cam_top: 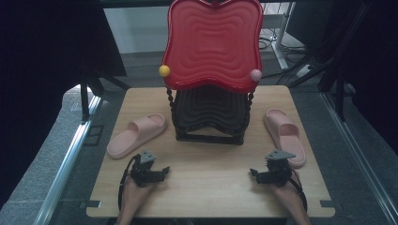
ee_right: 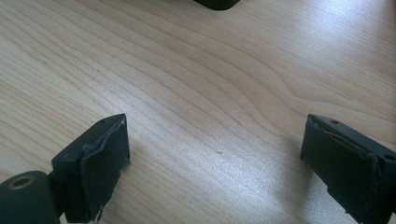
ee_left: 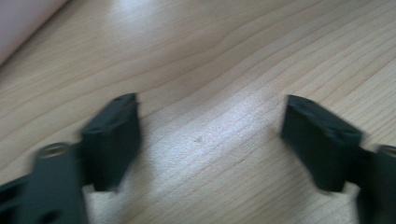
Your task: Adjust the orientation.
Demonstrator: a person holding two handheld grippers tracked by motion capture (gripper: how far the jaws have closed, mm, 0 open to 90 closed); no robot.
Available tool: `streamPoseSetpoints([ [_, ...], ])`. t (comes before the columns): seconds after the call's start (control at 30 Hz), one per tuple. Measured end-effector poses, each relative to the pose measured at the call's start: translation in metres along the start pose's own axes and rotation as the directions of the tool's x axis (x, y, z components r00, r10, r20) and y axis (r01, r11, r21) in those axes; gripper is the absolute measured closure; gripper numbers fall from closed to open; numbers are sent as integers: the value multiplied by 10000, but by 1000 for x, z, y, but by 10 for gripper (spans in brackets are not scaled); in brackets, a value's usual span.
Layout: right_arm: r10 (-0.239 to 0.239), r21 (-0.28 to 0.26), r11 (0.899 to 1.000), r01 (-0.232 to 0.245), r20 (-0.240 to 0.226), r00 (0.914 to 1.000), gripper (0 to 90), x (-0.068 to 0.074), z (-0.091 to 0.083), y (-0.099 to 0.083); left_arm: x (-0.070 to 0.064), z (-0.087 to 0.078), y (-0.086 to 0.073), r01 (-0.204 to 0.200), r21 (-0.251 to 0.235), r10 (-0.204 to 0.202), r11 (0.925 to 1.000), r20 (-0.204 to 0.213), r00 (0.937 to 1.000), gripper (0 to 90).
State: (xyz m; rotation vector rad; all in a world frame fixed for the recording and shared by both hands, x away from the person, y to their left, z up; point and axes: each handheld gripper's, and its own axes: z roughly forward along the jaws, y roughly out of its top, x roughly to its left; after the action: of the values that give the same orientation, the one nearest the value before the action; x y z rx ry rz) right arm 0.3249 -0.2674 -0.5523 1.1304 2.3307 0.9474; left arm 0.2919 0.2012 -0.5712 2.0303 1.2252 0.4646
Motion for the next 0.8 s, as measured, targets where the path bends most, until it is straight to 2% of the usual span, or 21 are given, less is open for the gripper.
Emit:
streamPoseSetpoints([
  [0.07, -7, 3, 10000, 7, 3, 10000, 80, 0, 0, 0, 6, -3, 0, -87, -36, 88, 10000, 128, 9999, 443],
  [0.13, -4, 4, 10000, 4, 1, 10000, 80, 0, 0, 0, 15, -6, 0, 163, 10, -163, 9999, 181, 9997, 601],
  [0.2, -14, 7, 10000, 14, -1, 10000, 80, 0, 0, 0, 26, -10, 0, 407, -185, -402, 9990, 297, 9988, 775],
  [0.27, -8, 5, 10000, 8, -4, 10000, 80, 0, 0, 0, 38, -14, 1, 604, -379, -601, 9975, 110, 9981, 890],
  [0.4, 4, 11, 10000, -4, -3, 10000, 80, 0, 0, 0, 62, -26, 6, 1076, -716, -1098, 9916, -275, 9936, 896],
  [0.43, 6, 13, 10000, -6, -3, 10000, 80, 0, 0, 0, 70, -30, 7, 1270, -913, -1305, 9877, -339, 9909, 896],
  [0.47, 15, 19, 10000, -15, -4, 10000, 80, 0, 0, 0, 70, -30, 7, 1270, -913, -1305, 9877, -339, 9909, 897],
  [0.5, 11, 16, 10000, -11, -3, 10000, 80, 0, 0, 0, 82, -36, 9, 1451, -1106, -1512, 9832, -489, 9873, 897],
  [0.6, 12, 16, 10000, -12, -5, 10000, 80, 0, 0, 0, 100, -43, 12, 1692, -1343, -1795, 9764, -690, 9813, 897],
  [0.7, 11, 16, 10000, -11, -4, 10000, 80, 0, 0, 0, 116, -37, 16, 1883, -1367, -1992, 9726, -709, 9774, 897],
  [0.8, 2, 7, 10000, -2, -1, 10000, 80, 0, 0, 0, 124, -27, 24, 2048, -1324, -2138, 9698, -575, 9752, 897],
])
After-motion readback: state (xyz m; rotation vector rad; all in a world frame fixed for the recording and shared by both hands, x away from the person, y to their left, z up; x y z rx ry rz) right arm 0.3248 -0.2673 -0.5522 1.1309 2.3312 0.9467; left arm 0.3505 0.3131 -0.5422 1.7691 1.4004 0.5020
